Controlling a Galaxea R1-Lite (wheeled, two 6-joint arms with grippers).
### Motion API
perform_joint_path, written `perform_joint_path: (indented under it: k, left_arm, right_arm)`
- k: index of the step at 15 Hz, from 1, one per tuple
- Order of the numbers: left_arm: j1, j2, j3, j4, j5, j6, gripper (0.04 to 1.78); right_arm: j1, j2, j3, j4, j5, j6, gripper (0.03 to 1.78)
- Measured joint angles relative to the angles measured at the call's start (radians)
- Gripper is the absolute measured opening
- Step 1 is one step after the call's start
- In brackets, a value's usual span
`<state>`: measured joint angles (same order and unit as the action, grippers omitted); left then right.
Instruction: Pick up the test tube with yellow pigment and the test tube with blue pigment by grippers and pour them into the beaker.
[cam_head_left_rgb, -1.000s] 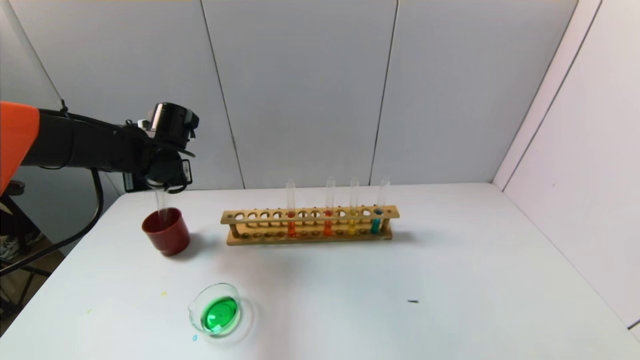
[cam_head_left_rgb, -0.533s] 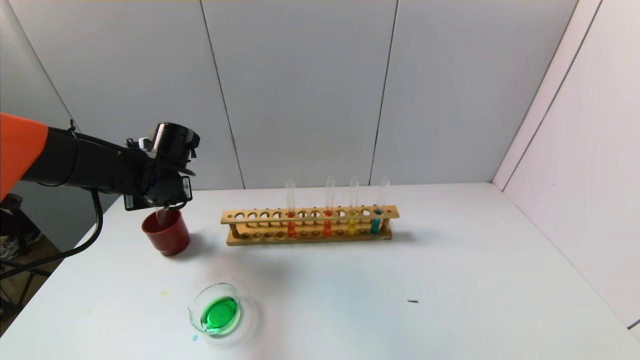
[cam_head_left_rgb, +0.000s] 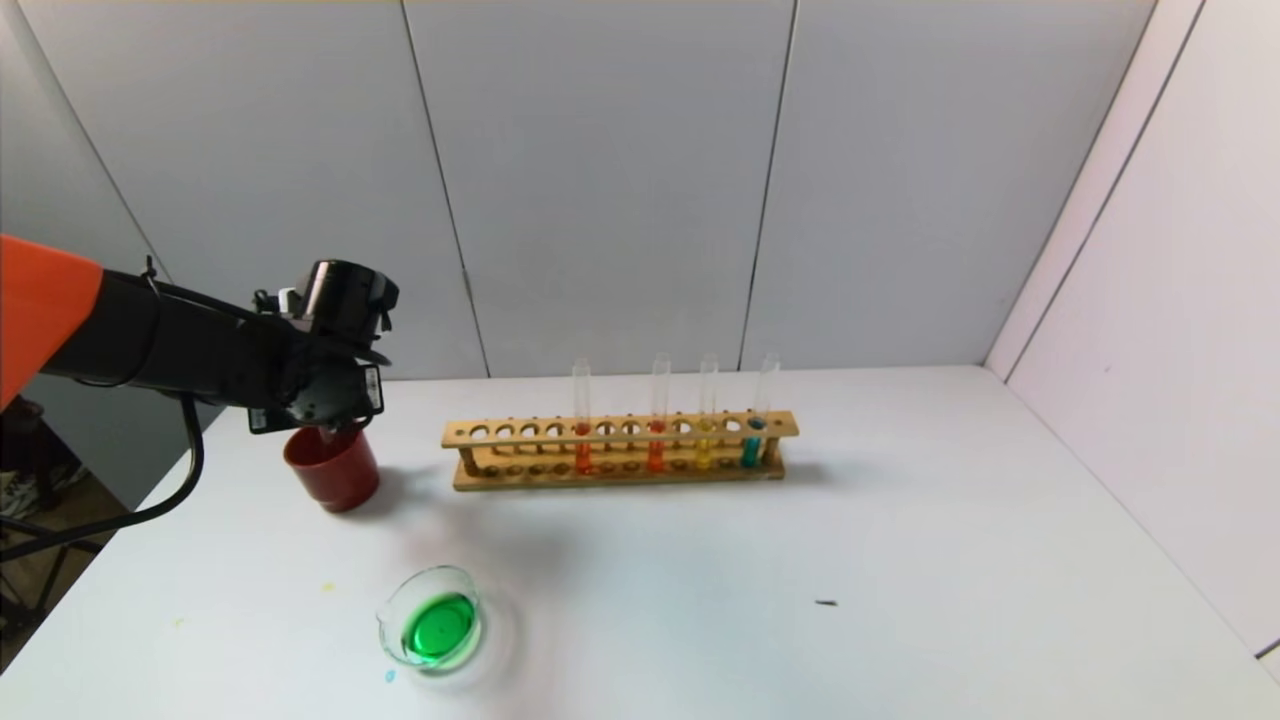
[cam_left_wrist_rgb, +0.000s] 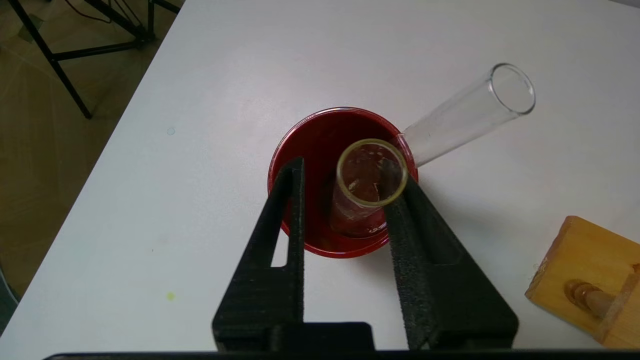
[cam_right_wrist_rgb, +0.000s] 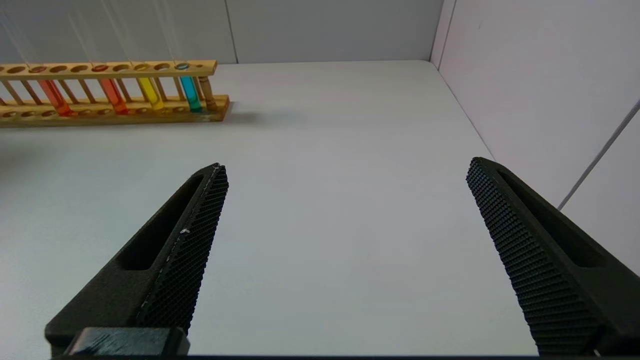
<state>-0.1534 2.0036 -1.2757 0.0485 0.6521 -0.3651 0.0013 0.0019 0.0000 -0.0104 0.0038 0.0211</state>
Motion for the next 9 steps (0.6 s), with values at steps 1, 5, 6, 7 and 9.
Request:
perform_joint_path:
  k: [1,5,6,7,9]
  left_arm:
    - [0.0,-0.005,0.0,0.0,0.001,0.001,0.72]
    - [0.0,-0.029,0.001,0.002,0.002,0.005,1.39]
    - [0.0,-0.037,-0.001,0.001,0.002,0.011,1.51]
    - [0.0,-0.048,-0.002,0.001,0.002,0.02,1.61]
    - [0.0,-0.079,-0.006,0.001,0.002,0.041,1.72]
  right_arm:
    - [0.0,0.0,0.0,0.0,0.0,0.0,1.74]
    - [0.0,0.0,0.0,0.0,0.0,0.0,1.74]
    - [0.0,0.0,0.0,0.0,0.0,0.0,1.74]
    - [0.0,0.0,0.0,0.0,0.0,0.0,1.74]
    - [0.0,0.0,0.0,0.0,0.0,0.0,1.74]
